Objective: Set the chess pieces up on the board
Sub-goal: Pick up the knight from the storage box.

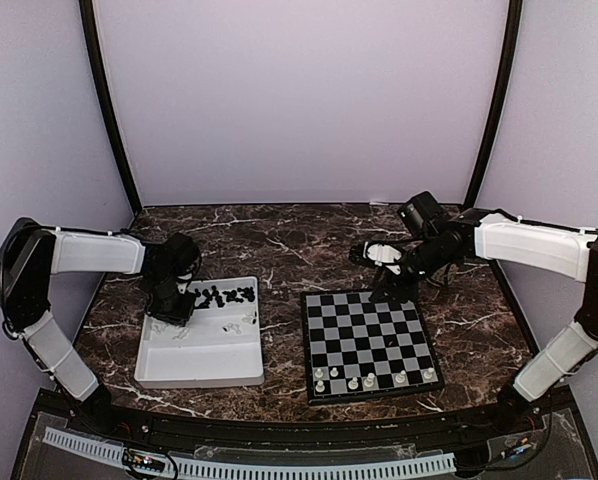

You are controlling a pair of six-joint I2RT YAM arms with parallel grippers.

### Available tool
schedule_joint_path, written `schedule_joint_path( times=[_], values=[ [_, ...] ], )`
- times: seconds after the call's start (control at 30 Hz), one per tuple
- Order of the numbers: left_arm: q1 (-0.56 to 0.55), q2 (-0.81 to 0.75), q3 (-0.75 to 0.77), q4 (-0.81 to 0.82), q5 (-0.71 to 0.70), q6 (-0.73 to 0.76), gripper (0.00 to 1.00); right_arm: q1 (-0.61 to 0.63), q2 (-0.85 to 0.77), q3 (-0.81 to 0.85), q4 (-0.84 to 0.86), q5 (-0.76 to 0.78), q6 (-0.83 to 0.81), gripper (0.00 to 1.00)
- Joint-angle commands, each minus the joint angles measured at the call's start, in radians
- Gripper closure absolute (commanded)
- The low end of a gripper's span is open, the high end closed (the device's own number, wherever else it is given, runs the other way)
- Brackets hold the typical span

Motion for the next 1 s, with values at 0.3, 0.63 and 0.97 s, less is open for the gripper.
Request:
schedule_joint_path(
  times=[0.3, 0.63, 0.97],
  values=[
    [-0.031, -0.234, 0.024, -0.051, 0.180, -0.008, 0.96, 0.010, 0.012, 0.029, 0.001, -0.042, 0.011, 0.62],
    [-0.109, -0.234, 0.065, 0.066, 0.512, 0.029, 0.93, 0.023, 0.031, 0.079, -0.040, -0.107, 0.002, 0.62],
    [-0.215, -0.177, 0.087, 0.533, 0.634, -0.364, 0.92, 0.077, 0.063, 0.200, 0.058, -0.070, 0.163, 0.60]
  ],
)
